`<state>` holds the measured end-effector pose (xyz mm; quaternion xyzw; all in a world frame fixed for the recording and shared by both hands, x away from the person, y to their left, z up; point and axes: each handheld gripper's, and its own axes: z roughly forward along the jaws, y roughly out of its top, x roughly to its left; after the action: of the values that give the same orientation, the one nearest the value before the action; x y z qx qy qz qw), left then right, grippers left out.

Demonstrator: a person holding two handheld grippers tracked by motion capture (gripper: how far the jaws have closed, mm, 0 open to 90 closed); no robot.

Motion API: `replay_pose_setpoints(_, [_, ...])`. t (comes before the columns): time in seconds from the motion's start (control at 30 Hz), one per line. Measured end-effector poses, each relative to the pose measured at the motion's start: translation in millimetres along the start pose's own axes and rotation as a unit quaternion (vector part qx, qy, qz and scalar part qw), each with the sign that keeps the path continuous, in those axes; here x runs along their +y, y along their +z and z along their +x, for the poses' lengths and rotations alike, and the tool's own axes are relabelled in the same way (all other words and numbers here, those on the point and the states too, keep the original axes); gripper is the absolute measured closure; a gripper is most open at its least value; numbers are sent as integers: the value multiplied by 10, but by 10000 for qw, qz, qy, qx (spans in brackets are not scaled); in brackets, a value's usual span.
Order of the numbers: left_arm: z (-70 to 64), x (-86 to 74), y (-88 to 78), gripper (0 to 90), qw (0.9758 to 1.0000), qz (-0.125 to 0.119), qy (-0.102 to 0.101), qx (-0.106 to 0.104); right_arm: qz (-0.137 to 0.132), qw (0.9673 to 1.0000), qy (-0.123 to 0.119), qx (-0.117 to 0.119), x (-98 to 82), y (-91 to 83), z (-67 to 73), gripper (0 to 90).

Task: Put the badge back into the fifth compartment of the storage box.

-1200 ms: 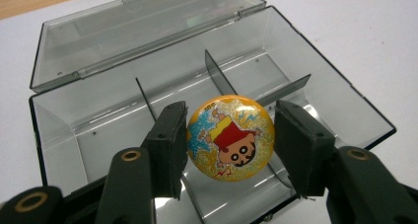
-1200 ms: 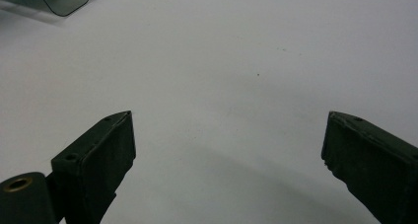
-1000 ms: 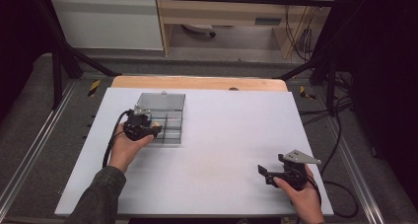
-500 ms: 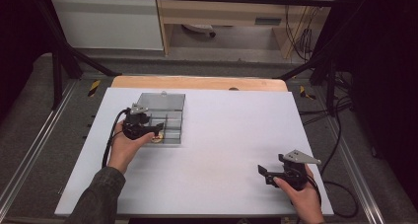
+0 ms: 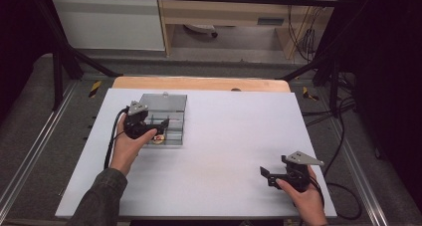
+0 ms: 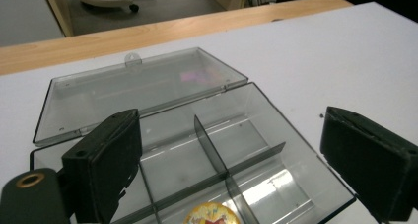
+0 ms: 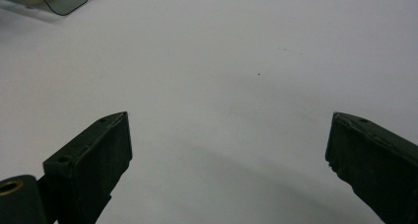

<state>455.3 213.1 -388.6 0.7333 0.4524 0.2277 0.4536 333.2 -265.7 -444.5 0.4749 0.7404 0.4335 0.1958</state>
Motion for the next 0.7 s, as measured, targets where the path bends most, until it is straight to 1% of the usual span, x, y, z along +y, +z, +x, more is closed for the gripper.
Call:
replay_pose_setpoints(0.1, [-10,10,-3,79,9999,-127,-5,-23,10,10000,10,9,0,-2,-2,41])
replay_pose_setpoints(0.27, [-11,26,-13,75,9994,-316,-134,-65,-2,10000,-9,19,0,-6,-8,35])
replay_pose_setpoints(0.37, [-13,35,-32,75,9990,-431,-125,-29,-8,10000,-26,44,0,-5,-7,31])
replay_pose_setpoints(0.5, [-21,48,-75,75,9985,-538,-73,-43,-24,9999,-86,62,0,-5,-8,29])
replay_pose_setpoints(0.7, [-18,79,-157,67,9969,-768,-132,-82,-31,9999,-101,96,0,-9,-2,26])
